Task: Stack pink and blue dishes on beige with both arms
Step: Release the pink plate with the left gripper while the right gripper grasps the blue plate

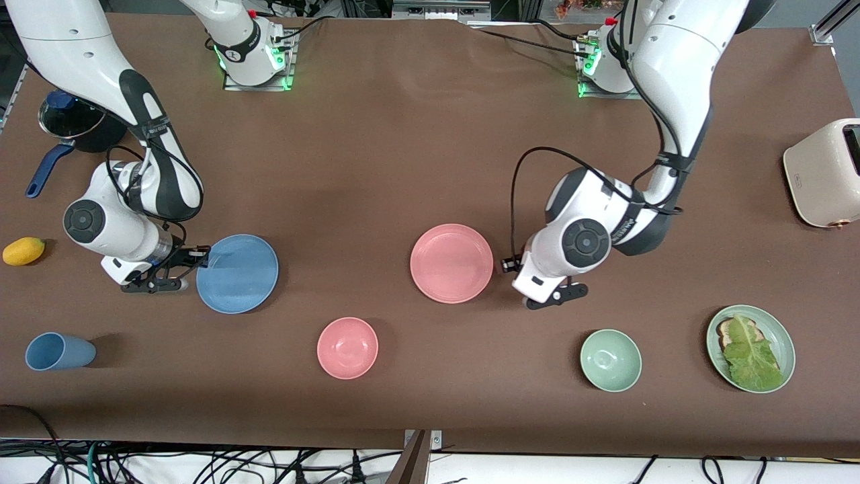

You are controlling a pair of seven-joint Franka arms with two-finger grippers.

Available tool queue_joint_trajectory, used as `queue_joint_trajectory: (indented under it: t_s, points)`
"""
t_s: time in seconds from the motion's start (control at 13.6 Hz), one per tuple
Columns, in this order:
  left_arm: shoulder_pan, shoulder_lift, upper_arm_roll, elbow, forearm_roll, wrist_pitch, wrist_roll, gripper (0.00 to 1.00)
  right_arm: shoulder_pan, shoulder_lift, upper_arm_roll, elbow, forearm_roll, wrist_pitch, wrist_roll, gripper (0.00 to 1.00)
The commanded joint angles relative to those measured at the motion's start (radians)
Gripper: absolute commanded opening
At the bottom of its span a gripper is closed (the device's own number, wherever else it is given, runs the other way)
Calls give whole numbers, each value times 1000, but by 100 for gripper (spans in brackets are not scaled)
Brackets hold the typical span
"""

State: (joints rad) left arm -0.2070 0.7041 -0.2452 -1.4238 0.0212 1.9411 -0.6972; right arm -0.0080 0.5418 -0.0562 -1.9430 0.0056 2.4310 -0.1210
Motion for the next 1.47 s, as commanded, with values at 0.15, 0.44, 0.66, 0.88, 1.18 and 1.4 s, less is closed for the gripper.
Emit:
queue_joint_trajectory:
  t_s: [0.15,0.44,0.66,0.88,1.18,1.4]
  points:
    - [125,-41,-6,-12,29,-88,180,100,-10,-3,9,-14,17,20,-22,32]
    - [247,-69,-6,-10,29,-165,321,100,-10,-3,9,-14,17,20,-22,1]
    - [322,-86,-6,-9,74,-220,410,100,-10,-3,9,-10,17,17,-28,0]
    - [354,-92,0,-4,111,-237,426,100,-9,-52,16,24,16,-59,-31,0]
    - [376,-139,-2,-18,120,-255,439,100,-4,-59,53,263,17,-350,-31,0]
    - [376,-204,45,-61,143,-255,615,100,14,-60,104,331,59,-409,4,0]
